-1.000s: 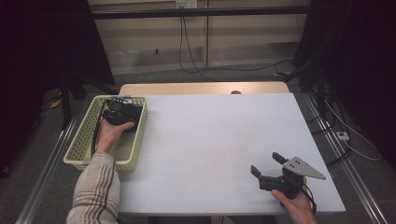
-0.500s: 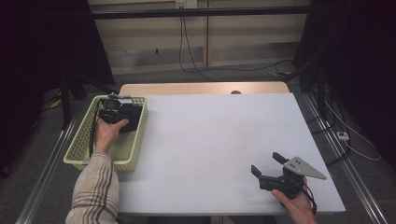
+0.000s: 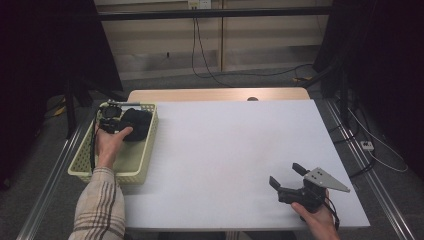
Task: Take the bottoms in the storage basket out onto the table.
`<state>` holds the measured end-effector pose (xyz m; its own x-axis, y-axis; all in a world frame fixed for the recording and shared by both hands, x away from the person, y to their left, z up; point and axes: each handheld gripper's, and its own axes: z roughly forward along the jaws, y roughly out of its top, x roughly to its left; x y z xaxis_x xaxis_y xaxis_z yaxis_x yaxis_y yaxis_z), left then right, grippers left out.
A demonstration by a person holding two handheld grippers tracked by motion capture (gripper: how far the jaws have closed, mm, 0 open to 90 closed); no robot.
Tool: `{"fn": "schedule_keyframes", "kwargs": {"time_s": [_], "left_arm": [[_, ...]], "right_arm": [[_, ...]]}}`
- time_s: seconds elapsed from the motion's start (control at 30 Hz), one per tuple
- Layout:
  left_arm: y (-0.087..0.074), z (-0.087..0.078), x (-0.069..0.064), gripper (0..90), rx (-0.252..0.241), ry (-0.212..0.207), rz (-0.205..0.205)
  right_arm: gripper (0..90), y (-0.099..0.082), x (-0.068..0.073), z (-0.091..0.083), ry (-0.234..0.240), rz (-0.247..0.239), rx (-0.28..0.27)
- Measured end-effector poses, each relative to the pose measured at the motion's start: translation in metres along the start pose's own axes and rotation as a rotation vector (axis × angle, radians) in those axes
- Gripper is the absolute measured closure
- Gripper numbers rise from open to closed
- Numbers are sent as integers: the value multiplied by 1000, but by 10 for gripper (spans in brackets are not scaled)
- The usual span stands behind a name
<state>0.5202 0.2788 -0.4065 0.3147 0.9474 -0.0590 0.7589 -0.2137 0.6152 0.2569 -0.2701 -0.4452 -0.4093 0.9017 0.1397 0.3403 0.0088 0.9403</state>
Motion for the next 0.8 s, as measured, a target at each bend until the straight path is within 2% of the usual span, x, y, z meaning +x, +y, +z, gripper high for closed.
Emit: {"fn": "schedule_keyframes", "kwargs": {"time_s": [0.03,0.07,0.1,0.13,0.2,0.27,0.33,0.5,0.6,0.67,0.77,0.8], "left_arm": [[0,-2,0,589,-1,1,7],[0,-3,-1,588,-23,-2,-10],[0,-5,-1,589,-28,-8,-8],[0,-6,-2,590,-42,2,-11],[0,-10,-3,590,-58,11,-2],[0,-15,-3,589,-67,3,3],[-1,-21,-3,589,-111,0,0],[-1,-27,-4,590,-131,6,12],[-3,-31,-4,590,-163,1,7],[-4,-35,-6,590,-194,19,8],[-7,-44,-8,591,-236,4,8],[-7,-44,-8,591,-236,4,8]], "right_arm": [[37,0,0,0,0,0,0],[38,0,0,0,0,-2,1],[38,0,0,0,0,-1,1],[37,0,0,0,-1,0,1],[37,0,0,0,-1,0,1],[37,0,0,0,-1,0,1],[37,0,0,0,0,-3,3],[38,0,1,0,0,-5,0],[38,0,1,0,1,-5,-1],[38,0,1,0,0,-5,0],[38,0,0,0,1,-5,-1],[37,0,0,0,1,-3,1]]}}
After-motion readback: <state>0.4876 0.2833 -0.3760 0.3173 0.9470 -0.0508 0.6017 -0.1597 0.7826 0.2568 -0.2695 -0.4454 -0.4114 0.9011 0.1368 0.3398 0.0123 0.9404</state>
